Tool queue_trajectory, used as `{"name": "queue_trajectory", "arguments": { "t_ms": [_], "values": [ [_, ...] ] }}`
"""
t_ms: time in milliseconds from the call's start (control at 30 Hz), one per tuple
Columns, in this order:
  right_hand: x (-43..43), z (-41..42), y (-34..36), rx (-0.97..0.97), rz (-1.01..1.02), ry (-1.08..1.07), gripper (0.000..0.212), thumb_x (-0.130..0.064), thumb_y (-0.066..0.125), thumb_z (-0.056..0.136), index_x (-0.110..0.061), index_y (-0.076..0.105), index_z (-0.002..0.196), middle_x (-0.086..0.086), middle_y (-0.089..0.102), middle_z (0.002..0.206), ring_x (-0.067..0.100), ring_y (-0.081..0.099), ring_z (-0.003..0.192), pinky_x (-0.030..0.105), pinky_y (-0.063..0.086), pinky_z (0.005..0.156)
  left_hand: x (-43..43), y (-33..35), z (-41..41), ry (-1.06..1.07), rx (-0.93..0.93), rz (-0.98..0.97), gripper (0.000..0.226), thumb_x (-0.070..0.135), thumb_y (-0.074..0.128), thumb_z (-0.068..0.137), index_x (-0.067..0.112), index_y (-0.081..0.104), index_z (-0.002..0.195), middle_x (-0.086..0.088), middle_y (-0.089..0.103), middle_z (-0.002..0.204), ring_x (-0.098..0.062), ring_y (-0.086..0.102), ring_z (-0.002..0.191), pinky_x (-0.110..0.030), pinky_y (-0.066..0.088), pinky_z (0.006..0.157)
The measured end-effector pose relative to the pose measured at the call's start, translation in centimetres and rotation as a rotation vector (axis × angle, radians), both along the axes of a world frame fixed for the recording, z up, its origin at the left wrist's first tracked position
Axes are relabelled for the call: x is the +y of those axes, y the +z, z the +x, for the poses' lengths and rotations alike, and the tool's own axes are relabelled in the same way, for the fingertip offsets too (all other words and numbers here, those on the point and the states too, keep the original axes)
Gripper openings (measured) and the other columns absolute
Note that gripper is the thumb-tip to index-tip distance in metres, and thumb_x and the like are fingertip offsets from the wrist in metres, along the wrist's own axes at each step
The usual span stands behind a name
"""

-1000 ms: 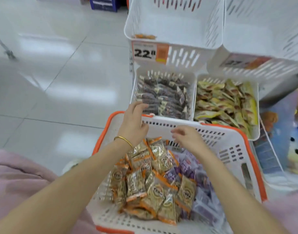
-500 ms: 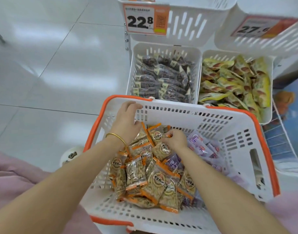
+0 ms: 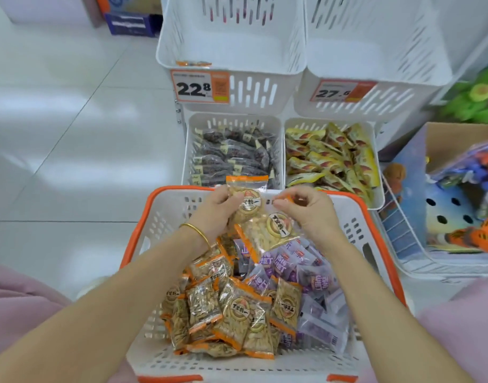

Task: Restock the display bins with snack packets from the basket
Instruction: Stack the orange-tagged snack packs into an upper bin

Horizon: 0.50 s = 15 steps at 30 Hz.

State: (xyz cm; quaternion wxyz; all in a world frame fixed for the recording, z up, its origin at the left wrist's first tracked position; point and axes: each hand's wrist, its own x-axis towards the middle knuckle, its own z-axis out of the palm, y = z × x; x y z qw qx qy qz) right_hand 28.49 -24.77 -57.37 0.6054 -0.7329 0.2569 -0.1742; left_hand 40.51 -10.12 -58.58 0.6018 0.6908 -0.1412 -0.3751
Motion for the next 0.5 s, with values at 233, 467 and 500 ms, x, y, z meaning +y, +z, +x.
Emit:
{"name": "queue_trajectory", "arguments": {
  "t_ms": [233, 467, 500],
  "values": [
    [0.3, 2.0, 5.9, -0.183, -0.564, 0.147, 0.018, -0.017, 0.08, 0.073, -0.019, 0.062, 0.07, -0.006, 0.048, 0.077, 0.0, 0.047, 0.066, 0.01, 0.036, 0.059, -0.1, 4.0, 0.5, -0.362, -0.137, 0.067, 0.041, 0.053, 0.052, 0.088, 0.026, 0.05, 0.119, -0.003, 0.062, 0.092, -0.016, 0.06, 0.08, -0.032, 0.052, 0.074],
    [-0.6, 5.8, 9.4, -0.065, -0.741, 0.127, 0.028, -0.044, 0.067, 0.082, -0.029, 0.065, 0.105, -0.018, 0.046, 0.094, -0.006, 0.048, 0.078, 0.021, 0.04, 0.069, -0.7, 6.6, 2.8, -0.424, -0.236, -0.038, 0.078, 0.046, 0.074, 0.071, 0.028, 0.035, 0.135, 0.005, 0.053, 0.125, -0.002, 0.056, 0.107, -0.03, 0.046, 0.099],
    [-1.0, 6.0, 9.9, -0.03, -0.661, 0.158, 0.034, -0.045, 0.063, 0.084, -0.031, 0.061, 0.115, -0.02, 0.048, 0.099, -0.011, 0.047, 0.079, 0.019, 0.039, 0.07, -0.9, 7.0, 3.3, -0.394, -0.234, -0.043, 0.085, 0.054, 0.074, 0.065, 0.027, 0.034, 0.136, 0.0, 0.053, 0.128, -0.008, 0.057, 0.11, -0.039, 0.046, 0.1]
  ]
}}
